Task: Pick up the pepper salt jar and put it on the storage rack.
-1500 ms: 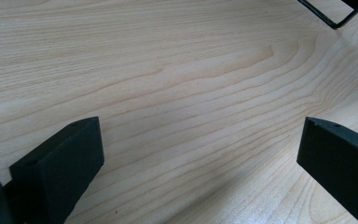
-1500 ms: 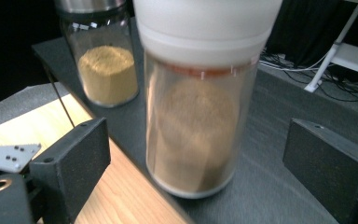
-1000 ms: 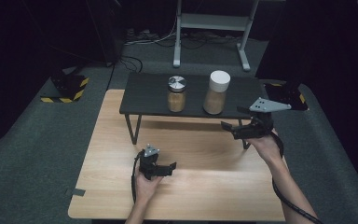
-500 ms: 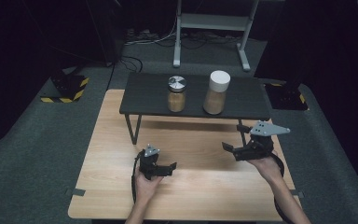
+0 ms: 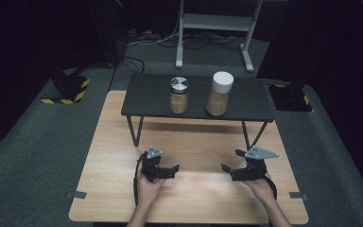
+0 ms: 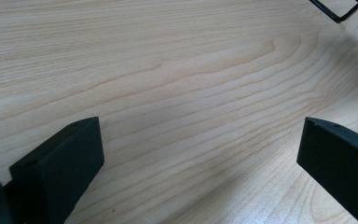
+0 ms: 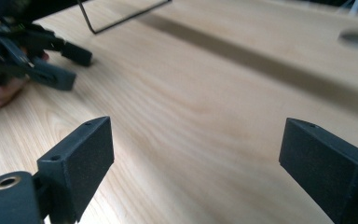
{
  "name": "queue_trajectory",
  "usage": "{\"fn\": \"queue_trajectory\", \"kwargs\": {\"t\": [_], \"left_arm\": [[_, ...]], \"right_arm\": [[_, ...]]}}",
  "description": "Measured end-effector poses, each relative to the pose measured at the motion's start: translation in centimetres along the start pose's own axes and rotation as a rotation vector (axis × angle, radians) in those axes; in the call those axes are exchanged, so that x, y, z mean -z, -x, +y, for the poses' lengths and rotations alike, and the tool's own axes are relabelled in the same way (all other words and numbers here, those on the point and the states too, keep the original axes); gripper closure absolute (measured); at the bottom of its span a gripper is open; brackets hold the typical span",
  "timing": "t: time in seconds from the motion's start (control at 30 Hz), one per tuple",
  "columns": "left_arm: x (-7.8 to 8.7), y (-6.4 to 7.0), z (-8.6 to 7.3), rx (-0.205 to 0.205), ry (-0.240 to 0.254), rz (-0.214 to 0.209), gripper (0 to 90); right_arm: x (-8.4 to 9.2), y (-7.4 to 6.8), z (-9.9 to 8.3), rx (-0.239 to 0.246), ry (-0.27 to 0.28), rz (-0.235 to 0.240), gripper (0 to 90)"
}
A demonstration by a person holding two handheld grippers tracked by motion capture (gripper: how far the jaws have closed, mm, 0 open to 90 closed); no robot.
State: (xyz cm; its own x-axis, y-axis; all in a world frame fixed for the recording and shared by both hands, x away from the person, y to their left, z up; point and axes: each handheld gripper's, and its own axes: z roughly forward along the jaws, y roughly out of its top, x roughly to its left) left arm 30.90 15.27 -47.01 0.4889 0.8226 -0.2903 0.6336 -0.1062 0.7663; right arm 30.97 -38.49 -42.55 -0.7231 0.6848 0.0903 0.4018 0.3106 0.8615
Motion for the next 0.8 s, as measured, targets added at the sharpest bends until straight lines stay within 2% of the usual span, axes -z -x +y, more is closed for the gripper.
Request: {"fn": "queue_trajectory", "kwargs": {"t": [0.13, 0.37, 0.53, 0.63, 0.8], "left_arm": [[0.0, -0.1, 0.0, 0.001, 0.001, -0.003, 0.8], [0.1, -0.1, 0.0, 0.000, 0.002, -0.004, 0.8], [0.0, 0.0, 0.0, -0.001, 0.001, -0.002, 0.8], [0.0, -0.1, 0.0, -0.003, -0.002, -0.002, 0.8], [0.1, 0.0, -0.1, 0.002, 0.004, 0.003, 0.8]], "right_arm": [[-1.0, 0.3, -1.6, -0.047, -0.005, -0.013, 9.9], [-1.7, 0.8, -3.3, -0.118, 0.008, -0.018, 10.1], [-2.1, 1.0, -3.8, -0.153, -0.001, -0.009, 10.5], [-2.3, 1.0, -3.9, -0.174, 0.019, -0.011, 10.9], [-2.9, 1.4, -3.2, -0.205, -0.018, 0.004, 11.3]]}}
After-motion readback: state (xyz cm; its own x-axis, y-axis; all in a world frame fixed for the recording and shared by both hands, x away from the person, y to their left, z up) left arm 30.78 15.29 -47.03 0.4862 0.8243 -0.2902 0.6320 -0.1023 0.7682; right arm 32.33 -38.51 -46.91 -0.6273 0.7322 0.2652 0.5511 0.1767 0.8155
